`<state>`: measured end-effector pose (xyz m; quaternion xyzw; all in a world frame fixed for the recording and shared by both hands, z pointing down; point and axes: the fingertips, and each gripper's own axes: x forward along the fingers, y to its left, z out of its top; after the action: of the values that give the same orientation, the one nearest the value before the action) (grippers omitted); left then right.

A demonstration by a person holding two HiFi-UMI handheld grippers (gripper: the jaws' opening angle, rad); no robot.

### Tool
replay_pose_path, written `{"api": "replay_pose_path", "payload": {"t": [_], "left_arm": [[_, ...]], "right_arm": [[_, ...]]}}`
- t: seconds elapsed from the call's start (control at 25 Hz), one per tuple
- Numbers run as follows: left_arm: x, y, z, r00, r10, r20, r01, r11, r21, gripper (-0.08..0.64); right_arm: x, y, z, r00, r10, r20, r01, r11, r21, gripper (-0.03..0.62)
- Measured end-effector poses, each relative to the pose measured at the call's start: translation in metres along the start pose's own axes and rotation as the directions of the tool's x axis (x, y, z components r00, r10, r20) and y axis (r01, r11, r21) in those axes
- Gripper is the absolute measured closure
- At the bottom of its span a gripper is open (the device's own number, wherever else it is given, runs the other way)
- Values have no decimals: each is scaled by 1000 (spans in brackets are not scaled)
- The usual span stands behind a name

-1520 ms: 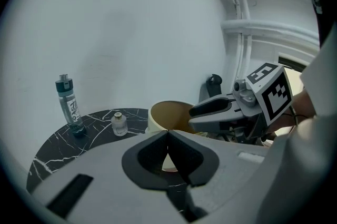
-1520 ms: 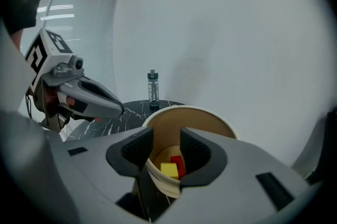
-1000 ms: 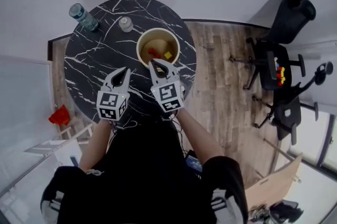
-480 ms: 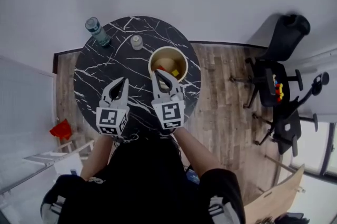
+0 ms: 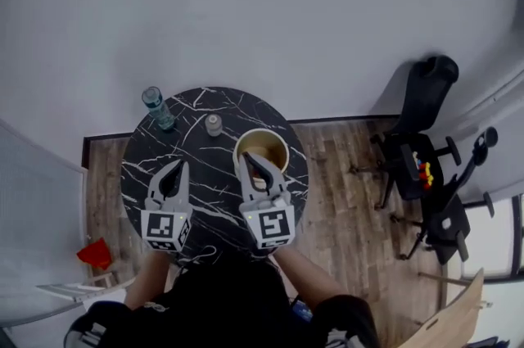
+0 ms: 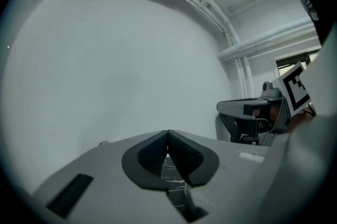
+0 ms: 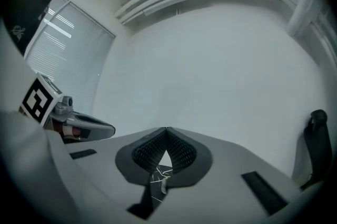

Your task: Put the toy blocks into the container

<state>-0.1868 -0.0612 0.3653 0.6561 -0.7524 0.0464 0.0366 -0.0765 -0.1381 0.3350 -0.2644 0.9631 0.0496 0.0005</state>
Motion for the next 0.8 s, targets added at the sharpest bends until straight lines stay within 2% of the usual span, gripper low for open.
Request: {"api": "replay_pose_path", "payload": {"t": [0.16, 0.32, 0.56, 0.8], "left_arm": [[-1, 3, 17, 999, -6, 45, 5, 1000, 20, 560], [-5, -1, 28, 998, -17, 65, 15, 1000, 24, 560], [-7, -13, 19, 997, -61, 53, 61, 998, 6, 560], [-11, -9, 5, 998, -63, 28, 64, 998, -26, 560]], "right_arm": [[-4, 5, 1, 999, 25, -31, -27, 998, -48, 595], [-11, 1, 5, 999, 17, -44, -20, 996, -82, 595], [-19, 8, 2, 998, 14, -69, -23, 991, -132, 595], [-26, 8, -10, 993, -3, -121, -11, 993, -121, 595]]}}
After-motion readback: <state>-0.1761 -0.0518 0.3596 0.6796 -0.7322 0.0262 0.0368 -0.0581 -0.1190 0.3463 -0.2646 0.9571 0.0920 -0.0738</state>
